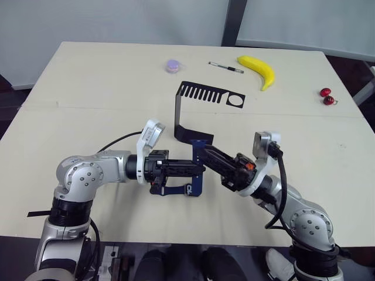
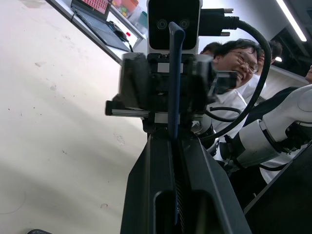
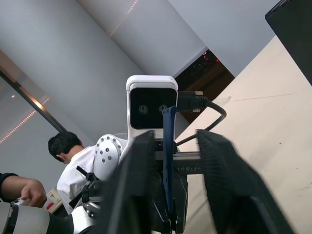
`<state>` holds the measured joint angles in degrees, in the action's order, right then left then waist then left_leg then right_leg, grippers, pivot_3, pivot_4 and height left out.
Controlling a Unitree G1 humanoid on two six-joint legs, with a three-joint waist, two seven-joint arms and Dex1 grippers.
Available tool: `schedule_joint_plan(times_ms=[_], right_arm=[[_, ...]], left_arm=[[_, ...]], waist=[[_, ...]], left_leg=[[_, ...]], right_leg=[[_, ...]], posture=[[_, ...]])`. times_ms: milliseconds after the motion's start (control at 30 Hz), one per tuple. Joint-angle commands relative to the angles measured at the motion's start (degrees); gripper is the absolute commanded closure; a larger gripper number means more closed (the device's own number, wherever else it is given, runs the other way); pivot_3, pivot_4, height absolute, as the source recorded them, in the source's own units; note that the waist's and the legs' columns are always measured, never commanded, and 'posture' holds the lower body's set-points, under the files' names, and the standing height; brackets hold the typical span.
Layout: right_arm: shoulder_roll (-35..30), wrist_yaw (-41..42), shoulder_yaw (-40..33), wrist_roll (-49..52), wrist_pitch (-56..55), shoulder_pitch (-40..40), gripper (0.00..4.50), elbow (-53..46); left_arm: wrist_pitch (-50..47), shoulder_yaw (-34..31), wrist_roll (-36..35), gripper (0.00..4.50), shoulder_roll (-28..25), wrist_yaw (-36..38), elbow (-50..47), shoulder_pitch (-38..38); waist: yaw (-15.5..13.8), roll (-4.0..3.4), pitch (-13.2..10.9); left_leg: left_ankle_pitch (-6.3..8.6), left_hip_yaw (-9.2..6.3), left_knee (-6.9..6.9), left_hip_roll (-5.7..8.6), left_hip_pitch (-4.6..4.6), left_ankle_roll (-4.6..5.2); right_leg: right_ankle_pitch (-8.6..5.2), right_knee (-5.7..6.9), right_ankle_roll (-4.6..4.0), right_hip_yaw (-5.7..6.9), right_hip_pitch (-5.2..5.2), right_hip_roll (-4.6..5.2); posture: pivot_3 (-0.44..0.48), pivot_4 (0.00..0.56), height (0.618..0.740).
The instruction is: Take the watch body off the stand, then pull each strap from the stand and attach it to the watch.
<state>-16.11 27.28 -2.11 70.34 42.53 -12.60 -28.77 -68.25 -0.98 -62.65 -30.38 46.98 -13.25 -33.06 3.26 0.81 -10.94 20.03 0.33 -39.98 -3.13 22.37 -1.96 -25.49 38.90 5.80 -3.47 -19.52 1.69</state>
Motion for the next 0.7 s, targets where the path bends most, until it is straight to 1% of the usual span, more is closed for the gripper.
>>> schedule_joint_plan(times_ms=[33,300,400,467,500,533,567,600,633,667,700], right_arm=[[0.5,2.0,0.3,0.8,-1.0,-0.5,4.48,-1.0],[1.5,2.3,-0.2,0.8,-1.9,-0.2,4.48,-0.9],[1.2,2.8,0.1,0.8,-1.6,-0.2,4.48,-1.4],[0.9,3.1,0.0,0.3,-1.8,-0.4,4.50,-1.9],[0.1,3.2,-0.8,-0.8,-2.6,-0.7,4.50,-2.4],[-0.9,3.6,-1.6,-1.9,-3.3,-1.0,4.50,-3.1],[-2.1,4.2,-2.0,-3.4,-4.0,-1.0,4.50,-3.7],[-3.5,5.1,-2.3,-5.4,-5.0,-0.8,4.50,-4.4],[-5.4,6.4,-2.4,-8.1,-6.3,-0.4,4.50,-5.2],[-7.2,7.5,-2.7,-10.4,-7.5,0.1,4.50,-5.9],[-8.9,8.5,-3.2,-12.3,-8.8,0.8,4.50,-6.5]], left_arm=[[0.1,-0.5,-1.1,4.50,-0.5,0.6,-2.4,-0.1],[0.1,-0.4,-0.8,4.50,-1.6,1.6,-2.7,0.4],[2.1,-1.0,-0.4,4.50,-1.5,2.2,-3.2,0.9],[3.7,-1.2,0.3,3.84,-1.7,2.6,-3.9,1.2],[6.7,-1.3,2.7,3.67,-2.7,3.6,-4.8,1.9],[10.2,-1.4,5.4,3.29,-4.3,5.4,-5.5,2.6],[14.6,-1.6,8.1,2.76,-5.7,8.1,-5.9,3.4],[18.5,-1.7,10.9,2.33,-7.0,10.1,-5.8,4.0],[23.3,-1.0,15.0,1.82,-9.2,12.4,-5.0,4.5],[28.7,-0.1,19.4,1.50,-11.4,15.0,-3.9,5.3],[34.2,0.8,23.6,0.92,-13.5,17.8,-2.8,6.4]], waist=[[0.0,0.00,0.0],[0.0,0.00,0.0],[0.0,0.00,0.0],[0.0,0.00,0.0],[0.0,0.00,0.0],[0.1,0.00,0.0],[0.1,-0.01,0.0],[0.1,-0.02,0.0],[0.1,-0.02,0.0],[0.0,-0.03,0.0],[0.0,-0.03,0.0]], left_leg=[[0.00,0.00,0.00,0.00,0.00,0.00],[0.00,0.00,0.00,0.00,0.00,0.00],[0.00,0.00,0.00,0.00,0.00,0.00],[0.00,0.00,0.00,0.00,0.00,0.00],[0.00,0.00,0.00,0.00,0.00,0.00],[0.00,0.00,0.00,0.00,0.00,0.00],[0.00,0.00,0.00,0.00,0.00,0.00],[0.00,0.01,0.01,0.00,0.00,0.00],[0.00,0.01,0.04,0.01,-0.01,0.00],[0.00,0.01,0.04,0.02,-0.02,-0.01],[0.00,0.01,0.07,0.03,-0.01,-0.01]], right_leg=[[0.00,0.00,0.00,0.00,0.00,0.00],[0.00,0.00,0.00,0.00,0.00,0.00],[0.00,0.00,0.00,0.00,0.00,0.01],[0.00,-0.01,0.00,0.00,0.00,0.01],[0.00,-0.01,0.00,0.00,0.00,0.01],[0.00,-0.02,0.00,0.00,0.00,0.01],[0.00,-0.09,0.00,-0.01,-0.01,0.01],[0.00,-0.12,0.00,-0.04,-0.02,0.00],[0.00,-0.18,0.00,-0.03,-0.01,-0.02],[0.00,-0.27,0.00,-0.02,-0.02,-0.01],[0.00,-0.33,0.00,-0.03,-0.04,-0.02]], posture=[[0.000,0.150,0.740],[0.000,0.150,0.740],[0.000,0.150,0.740],[0.000,0.150,0.740],[0.000,0.150,0.740],[0.000,0.150,0.740],[0.000,0.150,0.740],[0.000,0.150,0.740],[0.000,0.150,0.740],[0.000,0.150,0.740],[0.000,0.150,0.740]])
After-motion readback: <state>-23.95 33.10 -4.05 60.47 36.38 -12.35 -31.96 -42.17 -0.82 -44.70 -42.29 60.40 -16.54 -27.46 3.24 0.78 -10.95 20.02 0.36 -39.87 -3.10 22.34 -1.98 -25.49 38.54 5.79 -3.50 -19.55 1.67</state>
